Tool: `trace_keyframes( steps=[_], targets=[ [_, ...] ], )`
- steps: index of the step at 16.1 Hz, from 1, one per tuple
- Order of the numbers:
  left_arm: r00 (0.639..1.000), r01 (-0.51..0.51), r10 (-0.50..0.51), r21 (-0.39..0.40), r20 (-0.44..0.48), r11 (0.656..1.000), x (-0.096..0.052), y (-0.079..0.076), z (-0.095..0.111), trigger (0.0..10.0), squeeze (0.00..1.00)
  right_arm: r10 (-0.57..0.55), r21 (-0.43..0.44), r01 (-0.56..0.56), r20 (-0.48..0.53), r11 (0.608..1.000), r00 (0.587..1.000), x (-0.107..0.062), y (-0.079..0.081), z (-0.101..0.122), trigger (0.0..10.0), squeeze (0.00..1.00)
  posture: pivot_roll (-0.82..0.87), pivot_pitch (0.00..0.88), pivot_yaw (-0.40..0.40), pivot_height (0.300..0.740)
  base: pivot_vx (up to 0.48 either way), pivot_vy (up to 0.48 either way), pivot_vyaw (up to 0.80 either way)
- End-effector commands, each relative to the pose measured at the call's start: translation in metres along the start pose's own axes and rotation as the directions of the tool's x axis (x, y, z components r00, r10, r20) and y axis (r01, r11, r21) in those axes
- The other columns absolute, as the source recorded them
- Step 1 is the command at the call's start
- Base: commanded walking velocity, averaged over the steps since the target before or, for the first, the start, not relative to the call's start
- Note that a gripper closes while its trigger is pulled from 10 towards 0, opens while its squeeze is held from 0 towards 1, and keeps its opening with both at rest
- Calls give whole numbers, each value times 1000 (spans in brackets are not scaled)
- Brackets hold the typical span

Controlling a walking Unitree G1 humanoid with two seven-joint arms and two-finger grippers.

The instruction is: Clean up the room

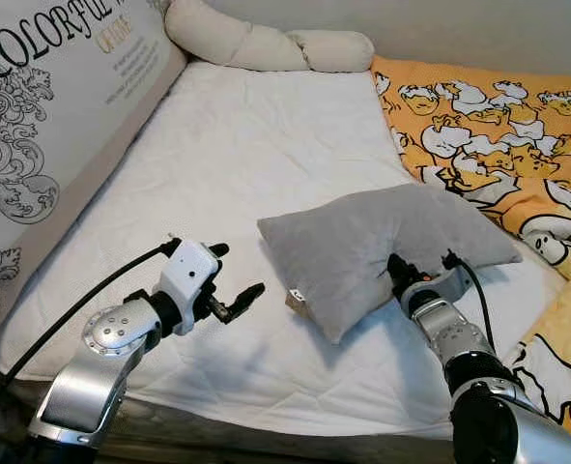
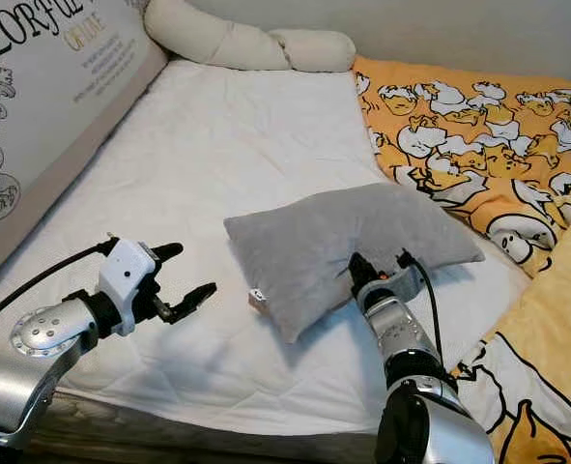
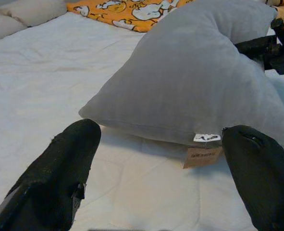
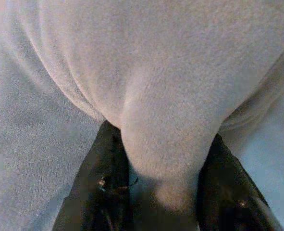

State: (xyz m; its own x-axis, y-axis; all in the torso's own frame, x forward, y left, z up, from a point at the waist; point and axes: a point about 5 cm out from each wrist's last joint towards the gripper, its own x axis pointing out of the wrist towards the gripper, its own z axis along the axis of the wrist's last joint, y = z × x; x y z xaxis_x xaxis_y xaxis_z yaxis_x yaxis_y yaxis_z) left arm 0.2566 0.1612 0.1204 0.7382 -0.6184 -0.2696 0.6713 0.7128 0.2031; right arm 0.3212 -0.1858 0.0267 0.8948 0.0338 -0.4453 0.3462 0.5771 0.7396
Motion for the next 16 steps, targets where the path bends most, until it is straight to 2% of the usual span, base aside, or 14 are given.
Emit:
trace_keyframes(
  steps=[1,3,5,6,8,11,12,13,15,16],
  targets=[
    [1000,4,-4,11,-1,1000,3,-1,1,10000,0,-18,3,18,2,1000,1000,2,2,0,0,0,78,0,-26,740,0,0,0],
    [1000,2,-2,11,0,1000,2,-1,0,10000,0,-16,53,14,56,999,998,1,2,7,0,0,79,0,-28,740,0,0,0],
    [1000,2,-2,13,0,1000,2,-1,0,10000,0,-42,3,42,87,999,995,1,1,9,0,0,80,0,-30,740,0,0,0],
    [1000,3,-3,15,1,1000,2,-1,0,10000,0,-55,-63,63,124,996,991,1,0,12,0,0,80,0,-29,740,0,0,0],
    [1000,6,-6,18,2,1000,3,-1,0,10000,0,-27,-18,29,105,999,994,1,1,11,0,0,77,0,-26,740,0,0,0],
    [1000,8,-8,21,0,1000,3,0,0,10000,0,-6,-43,10,96,999,995,1,4,9,0,0,74,0,-22,740,0,0,0],
    [1000,2,-2,25,0,1000,3,1,0,10000,0,25,-84,-18,91,996,996,3,12,12,0,0,74,0,-20,740,0,0,0],
    [1000,-21,21,23,6,1000,2,6,0,10000,0,117,-171,-102,81,980,990,7,33,19,0,0,74,0,-20,740,0,0,0],
    [999,-33,33,16,10,999,2,9,1,10000,0,166,-183,-153,62,971,984,8,44,22,0,0,74,0,-20,740,0,0,0],
    [997,-73,74,-16,26,997,-1,19,3,10000,0,427,-224,-410,29,884,904,6,100,36,0,0,71,0,-17,740,0,0,0]
  ],
)
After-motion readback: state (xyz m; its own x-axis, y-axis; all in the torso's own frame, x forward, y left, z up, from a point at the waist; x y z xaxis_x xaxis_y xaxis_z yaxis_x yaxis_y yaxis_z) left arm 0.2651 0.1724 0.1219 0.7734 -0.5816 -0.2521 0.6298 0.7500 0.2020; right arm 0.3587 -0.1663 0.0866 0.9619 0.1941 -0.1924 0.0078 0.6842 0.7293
